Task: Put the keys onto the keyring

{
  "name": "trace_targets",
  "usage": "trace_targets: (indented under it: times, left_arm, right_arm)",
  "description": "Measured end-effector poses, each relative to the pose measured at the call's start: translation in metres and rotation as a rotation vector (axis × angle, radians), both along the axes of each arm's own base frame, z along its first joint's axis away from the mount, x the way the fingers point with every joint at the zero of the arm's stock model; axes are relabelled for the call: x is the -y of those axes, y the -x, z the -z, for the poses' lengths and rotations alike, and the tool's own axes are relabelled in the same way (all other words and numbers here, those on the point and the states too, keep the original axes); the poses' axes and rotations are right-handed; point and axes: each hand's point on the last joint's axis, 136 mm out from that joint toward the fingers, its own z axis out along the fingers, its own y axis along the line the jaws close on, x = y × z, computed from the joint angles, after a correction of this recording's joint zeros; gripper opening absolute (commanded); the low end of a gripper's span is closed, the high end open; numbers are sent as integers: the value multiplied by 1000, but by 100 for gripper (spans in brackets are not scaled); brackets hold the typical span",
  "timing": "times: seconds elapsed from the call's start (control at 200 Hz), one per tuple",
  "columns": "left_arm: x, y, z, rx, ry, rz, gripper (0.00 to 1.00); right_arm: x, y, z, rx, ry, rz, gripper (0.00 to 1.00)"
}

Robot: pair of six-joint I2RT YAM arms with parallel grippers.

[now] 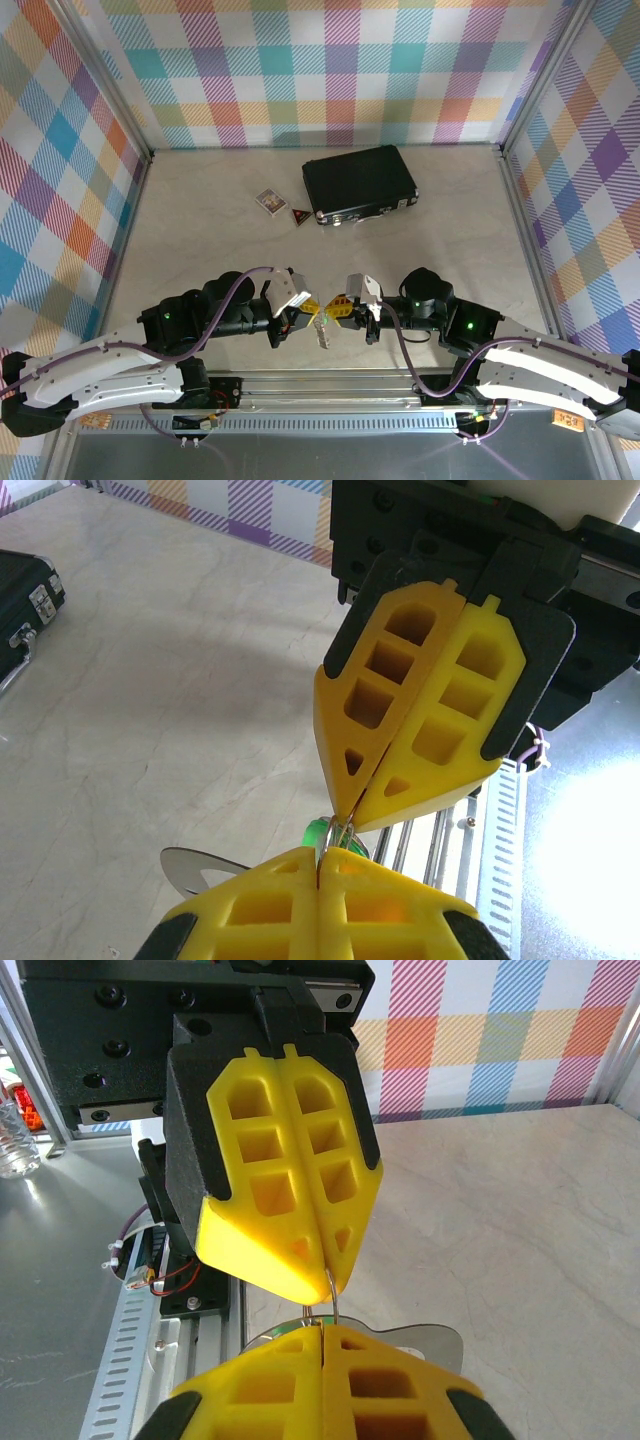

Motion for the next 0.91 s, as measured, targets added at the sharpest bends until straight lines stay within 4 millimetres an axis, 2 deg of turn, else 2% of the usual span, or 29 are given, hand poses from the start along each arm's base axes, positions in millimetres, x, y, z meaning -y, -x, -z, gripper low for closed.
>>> trace_targets:
  times: [0.905]
  left_arm:
    - [3, 2, 3, -11, -7, 16, 0]
  right_arm:
    - [-1, 1, 2, -2, 6, -2, 0]
